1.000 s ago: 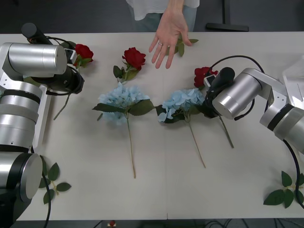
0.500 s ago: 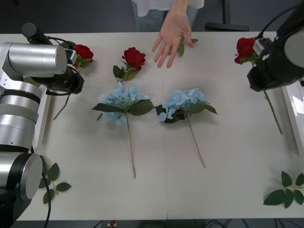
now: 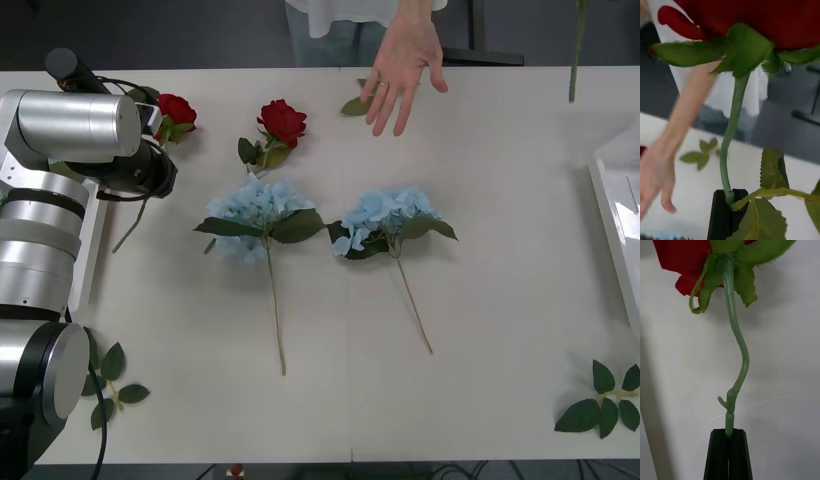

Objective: Place the red flowers into the right box and the blue flowers into the left box. If a person shows an open palm, hand one flower to the person first, then continue sorting.

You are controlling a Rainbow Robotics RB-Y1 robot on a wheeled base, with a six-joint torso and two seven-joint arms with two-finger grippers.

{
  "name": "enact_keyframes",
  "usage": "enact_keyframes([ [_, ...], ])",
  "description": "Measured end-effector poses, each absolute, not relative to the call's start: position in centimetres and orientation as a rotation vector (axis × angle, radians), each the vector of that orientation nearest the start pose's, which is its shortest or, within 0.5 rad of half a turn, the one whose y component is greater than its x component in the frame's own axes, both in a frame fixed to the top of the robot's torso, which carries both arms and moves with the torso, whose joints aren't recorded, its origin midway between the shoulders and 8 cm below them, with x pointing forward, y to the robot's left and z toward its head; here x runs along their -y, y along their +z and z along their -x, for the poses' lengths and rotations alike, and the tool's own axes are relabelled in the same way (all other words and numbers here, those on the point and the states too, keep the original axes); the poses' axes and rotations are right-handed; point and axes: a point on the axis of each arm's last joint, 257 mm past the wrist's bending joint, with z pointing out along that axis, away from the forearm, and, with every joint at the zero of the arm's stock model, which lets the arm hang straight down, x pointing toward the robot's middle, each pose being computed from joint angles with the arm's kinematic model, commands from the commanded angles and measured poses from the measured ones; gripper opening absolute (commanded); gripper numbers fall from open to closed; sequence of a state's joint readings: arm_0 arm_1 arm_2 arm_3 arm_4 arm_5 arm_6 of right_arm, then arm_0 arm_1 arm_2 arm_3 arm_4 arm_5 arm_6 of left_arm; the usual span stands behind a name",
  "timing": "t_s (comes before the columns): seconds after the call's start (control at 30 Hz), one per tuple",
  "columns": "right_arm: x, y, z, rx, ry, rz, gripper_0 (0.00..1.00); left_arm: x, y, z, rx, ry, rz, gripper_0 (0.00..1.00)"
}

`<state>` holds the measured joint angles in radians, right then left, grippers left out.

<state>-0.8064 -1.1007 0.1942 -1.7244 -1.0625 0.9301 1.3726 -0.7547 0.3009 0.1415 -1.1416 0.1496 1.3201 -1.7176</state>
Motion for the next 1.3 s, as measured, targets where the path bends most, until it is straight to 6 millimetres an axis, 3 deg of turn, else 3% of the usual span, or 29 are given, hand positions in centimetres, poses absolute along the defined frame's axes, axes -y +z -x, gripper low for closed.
enact_keyframes([
  [0.1,24.5,11.9,-61.2,-1.683,0.165,0.389,0.0,-29.5,-25.1,-60.5,-2.553,0.143,-0.19,0.0],
  [0.3,21.7,14.7,-65.0,-1.488,0.093,0.394,0.0,-29.4,-25.1,-60.5,-2.553,0.141,-0.193,0.0],
  [0.67,15.1,16.1,-71.9,-1.44,0.069,0.368,0.0,-29.2,-25.1,-60.5,-2.552,0.125,-0.192,0.0],
  [0.87,13.0,17.0,-72.5,-1.419,0.066,0.368,0.0,-29.4,-25.0,-60.5,-2.55,0.119,-0.181,0.0],
  [1.3,12.5,16.8,-72.4,-1.42,0.088,0.359,0.0,-29.5,-24.9,-60.5,-2.549,0.116,-0.177,0.0],
])
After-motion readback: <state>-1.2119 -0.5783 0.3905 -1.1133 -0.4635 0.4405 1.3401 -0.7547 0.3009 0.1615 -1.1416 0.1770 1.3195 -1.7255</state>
